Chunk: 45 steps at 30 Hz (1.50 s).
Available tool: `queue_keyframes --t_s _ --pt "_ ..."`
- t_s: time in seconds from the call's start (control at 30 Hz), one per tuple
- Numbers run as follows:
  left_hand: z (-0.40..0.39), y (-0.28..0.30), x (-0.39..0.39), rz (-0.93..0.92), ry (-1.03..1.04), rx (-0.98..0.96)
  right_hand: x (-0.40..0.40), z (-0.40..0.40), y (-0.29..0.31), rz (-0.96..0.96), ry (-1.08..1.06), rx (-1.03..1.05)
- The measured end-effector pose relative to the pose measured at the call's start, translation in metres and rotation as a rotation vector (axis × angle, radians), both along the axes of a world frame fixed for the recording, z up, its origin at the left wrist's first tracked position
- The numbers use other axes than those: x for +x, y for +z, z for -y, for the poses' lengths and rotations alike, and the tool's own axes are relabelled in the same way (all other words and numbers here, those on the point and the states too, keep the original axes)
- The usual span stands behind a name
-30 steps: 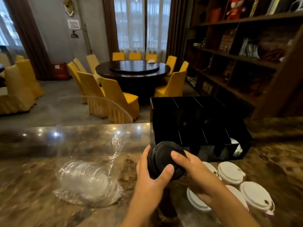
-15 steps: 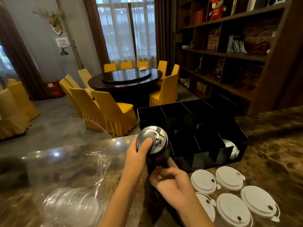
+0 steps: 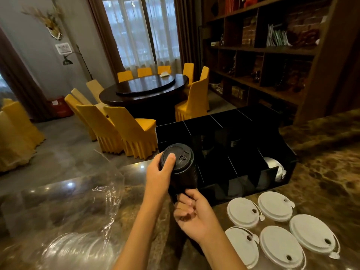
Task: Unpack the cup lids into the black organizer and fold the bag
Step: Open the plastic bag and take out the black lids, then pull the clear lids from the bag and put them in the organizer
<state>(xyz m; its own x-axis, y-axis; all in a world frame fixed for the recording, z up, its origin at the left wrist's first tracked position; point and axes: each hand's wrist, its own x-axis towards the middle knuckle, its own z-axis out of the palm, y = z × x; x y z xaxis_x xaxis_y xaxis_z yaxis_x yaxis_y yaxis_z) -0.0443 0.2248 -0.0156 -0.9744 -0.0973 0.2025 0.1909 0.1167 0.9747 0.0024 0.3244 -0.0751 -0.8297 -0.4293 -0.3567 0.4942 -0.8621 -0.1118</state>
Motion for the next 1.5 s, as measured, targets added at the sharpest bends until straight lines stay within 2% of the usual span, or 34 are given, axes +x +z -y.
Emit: queue_keyframes --t_s 0.13,0.33,0.5,0.7,0.9,0.97,1.03,1.07,1.1,1.17,1.27,1.3,1.33,1.4,1.43,1.5 --pt "0.002 -0.009 -0.006 0.042 0.083 -0.050 -0.010 0.003 -0.012 0.005 0.004 -0.131" --pt "-0.005 -0.026 -0.015 0.218 0.251 -0.344 -0.008 0.006 -0.035 0.070 -0.095 -0.216" --pt "-0.006 -0.044 -0.013 0.308 0.223 -0.215 0.004 0.006 -0.047 0.112 -0.083 -0.200" --pt "-0.003 -0.043 -0.019 0.280 0.210 -0.280 0.027 -0.001 -0.041 0.130 -0.089 -0.264" --pt "-0.005 -0.056 -0.011 0.297 0.226 -0.406 0.063 -0.015 -0.037 0.143 -0.083 -0.198" --pt "-0.008 -0.055 -0.006 0.322 0.226 -0.372 0.070 -0.022 -0.031 0.034 -0.054 -0.231" --pt "-0.005 -0.048 0.003 0.307 0.231 -0.294 0.073 -0.024 -0.016 -0.199 0.091 -0.360" --pt "-0.001 -0.044 0.012 0.282 0.231 -0.231 0.073 -0.021 -0.003 -0.322 0.169 -0.354" --pt "0.004 -0.041 0.024 0.248 0.231 -0.164 0.073 -0.017 0.010 -0.404 0.191 -0.255" --pt "0.014 -0.041 0.053 0.172 0.229 -0.082 0.068 -0.014 0.037 -0.626 0.144 -0.058" --pt "0.039 -0.051 0.111 0.148 0.155 -0.039 0.058 0.001 0.095 -0.854 0.276 -0.198" --pt "0.048 -0.056 0.130 0.177 0.123 -0.028 0.053 0.006 0.118 -0.932 0.265 -0.154" --pt "0.061 -0.062 0.149 0.213 0.115 -0.016 0.048 0.016 0.141 -1.037 0.215 0.057" --pt "0.094 -0.075 0.187 0.285 0.188 -0.018 0.034 0.044 0.182 -1.319 0.006 0.733" --pt "0.111 -0.079 0.203 0.303 0.256 0.007 0.024 0.062 0.199 -1.442 -0.003 0.983" --pt "0.144 -0.087 0.226 0.303 0.404 0.139 0.006 0.104 0.225 -1.708 0.183 1.396"
